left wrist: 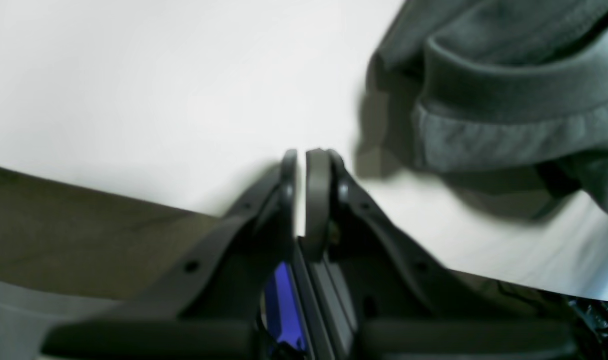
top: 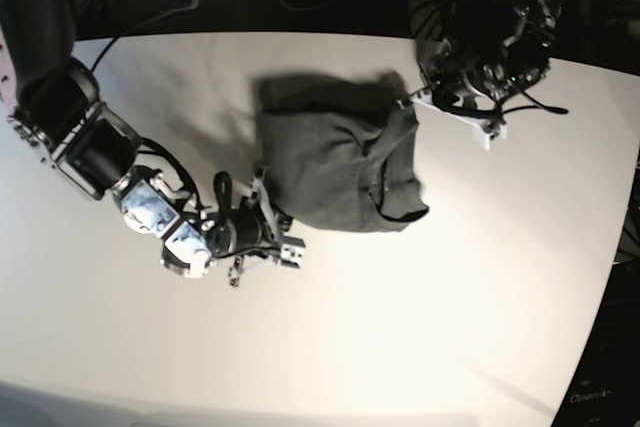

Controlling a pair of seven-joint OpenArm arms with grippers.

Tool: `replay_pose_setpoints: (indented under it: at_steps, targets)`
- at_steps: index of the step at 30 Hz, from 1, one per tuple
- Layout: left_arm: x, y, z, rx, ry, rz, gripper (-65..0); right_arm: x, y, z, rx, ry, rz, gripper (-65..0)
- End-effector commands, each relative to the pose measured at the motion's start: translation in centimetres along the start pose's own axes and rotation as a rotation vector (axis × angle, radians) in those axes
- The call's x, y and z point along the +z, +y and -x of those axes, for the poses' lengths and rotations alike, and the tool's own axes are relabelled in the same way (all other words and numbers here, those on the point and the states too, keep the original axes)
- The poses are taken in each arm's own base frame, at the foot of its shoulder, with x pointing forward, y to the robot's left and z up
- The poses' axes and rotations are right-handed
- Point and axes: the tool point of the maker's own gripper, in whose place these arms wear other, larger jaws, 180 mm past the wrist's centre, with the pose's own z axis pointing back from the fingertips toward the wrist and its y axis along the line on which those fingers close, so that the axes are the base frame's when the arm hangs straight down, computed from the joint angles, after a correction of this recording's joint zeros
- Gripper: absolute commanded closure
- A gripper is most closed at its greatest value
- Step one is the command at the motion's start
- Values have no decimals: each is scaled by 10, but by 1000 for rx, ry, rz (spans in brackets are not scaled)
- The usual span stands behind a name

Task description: Fold the T-shirt properly

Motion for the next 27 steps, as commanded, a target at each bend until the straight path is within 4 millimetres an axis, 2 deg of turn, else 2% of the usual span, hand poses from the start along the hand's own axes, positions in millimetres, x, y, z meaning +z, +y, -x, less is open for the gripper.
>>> replay_pose_setpoints:
  at_steps: [1,5,7,12,15,20,27]
  targets:
    - [5,-4,-8,-9,-26,15,-31,-4,12,23,15,85,-29,-1]
    - [6,-10,-15,-11,-41,29,-31,-6,20,36,-2,102,-42,-1]
    - [7,-21,-20,-4,-53,56,-31,-4,19,42,-8,111,-39,-1]
    - [6,-38,-39,5,-76,84,-31,-6,26,47,-14,116,-51,-1]
    - [1,-51,-36,-8,-55,100,-31,-8,30,50,-20,120,-57,-1]
    - [-6,-47,-31,-9,-27,80,-31,-9,32,51,-21,124,-61,-1]
    - [-7,-23,-27,-20,17,22,-31,-9,33,51,-22,123,-63,-1]
